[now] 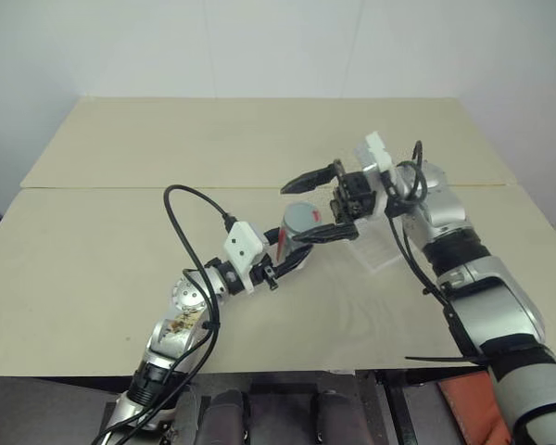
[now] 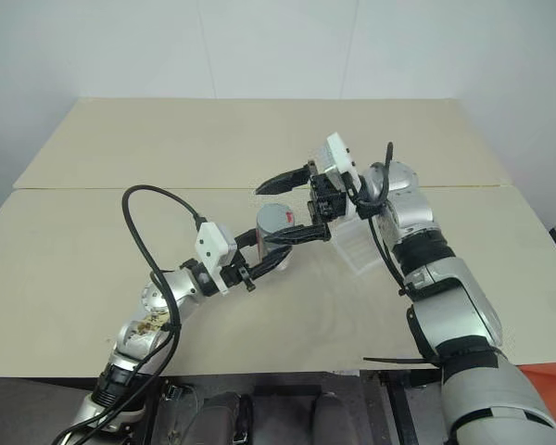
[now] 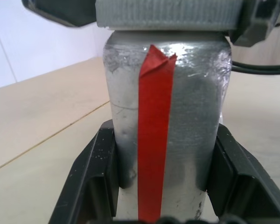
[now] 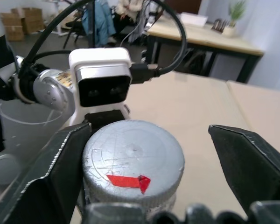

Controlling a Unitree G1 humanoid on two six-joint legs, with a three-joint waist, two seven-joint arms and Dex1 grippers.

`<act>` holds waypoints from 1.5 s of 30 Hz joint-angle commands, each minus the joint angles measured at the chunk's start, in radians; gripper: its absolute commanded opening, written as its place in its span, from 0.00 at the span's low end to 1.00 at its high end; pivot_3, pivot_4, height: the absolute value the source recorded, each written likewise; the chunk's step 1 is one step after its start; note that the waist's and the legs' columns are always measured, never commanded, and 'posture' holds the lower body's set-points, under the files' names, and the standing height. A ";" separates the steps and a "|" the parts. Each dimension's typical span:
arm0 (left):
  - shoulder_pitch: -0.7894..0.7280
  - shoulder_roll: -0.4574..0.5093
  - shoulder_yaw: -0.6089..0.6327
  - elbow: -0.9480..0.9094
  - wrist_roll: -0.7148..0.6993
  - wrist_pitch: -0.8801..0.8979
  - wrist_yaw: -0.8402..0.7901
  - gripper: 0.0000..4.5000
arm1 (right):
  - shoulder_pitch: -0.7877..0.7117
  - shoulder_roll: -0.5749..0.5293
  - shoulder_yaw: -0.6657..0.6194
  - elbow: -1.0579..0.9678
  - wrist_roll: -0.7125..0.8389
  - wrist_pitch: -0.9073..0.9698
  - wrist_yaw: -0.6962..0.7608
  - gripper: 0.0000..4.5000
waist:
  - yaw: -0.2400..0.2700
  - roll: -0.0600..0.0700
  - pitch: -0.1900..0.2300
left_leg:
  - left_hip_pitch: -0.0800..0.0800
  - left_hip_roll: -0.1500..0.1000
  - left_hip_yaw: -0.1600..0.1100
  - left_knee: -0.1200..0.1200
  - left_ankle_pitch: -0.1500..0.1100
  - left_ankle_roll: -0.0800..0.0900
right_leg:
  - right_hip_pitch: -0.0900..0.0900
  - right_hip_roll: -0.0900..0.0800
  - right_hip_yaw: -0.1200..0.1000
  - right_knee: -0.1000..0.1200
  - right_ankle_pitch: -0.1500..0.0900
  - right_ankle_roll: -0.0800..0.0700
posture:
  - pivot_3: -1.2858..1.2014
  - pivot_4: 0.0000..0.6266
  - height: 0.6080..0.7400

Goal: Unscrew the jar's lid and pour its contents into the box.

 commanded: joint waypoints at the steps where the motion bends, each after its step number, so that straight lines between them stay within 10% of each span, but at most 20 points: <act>1: 0.000 -0.010 -0.012 -0.020 0.000 -0.029 -0.004 0.48 | -0.004 0.012 -0.139 -0.069 0.014 0.003 0.018 0.99 | 0.000 0.000 0.000 | 0.000 0.000 0.000 0.000 0.000 0.000 | 0.000 0.000 0.000 0.000 0.000 0.000 | 0.52 0.24 1.00; 18: -0.006 -0.087 0.024 0.031 0.011 -0.087 0.085 0.48 | 0.426 0.059 -0.264 -0.849 -0.108 0.342 -0.622 0.99 | 0.017 0.000 0.000 | 0.000 0.000 0.000 0.000 0.000 0.000 | 0.000 -0.001 0.000 0.000 0.000 0.000 | 0.52 0.24 1.00; 45: 0.008 -0.101 0.040 0.065 -0.010 -0.147 0.071 0.48 | 0.463 0.067 -0.300 -0.861 -0.236 0.337 -0.697 0.99 | 0.019 0.000 0.000 | -0.001 -0.001 0.001 0.000 0.000 0.000 | 0.000 0.000 0.000 -0.001 0.000 0.000 | 0.52 0.24 1.00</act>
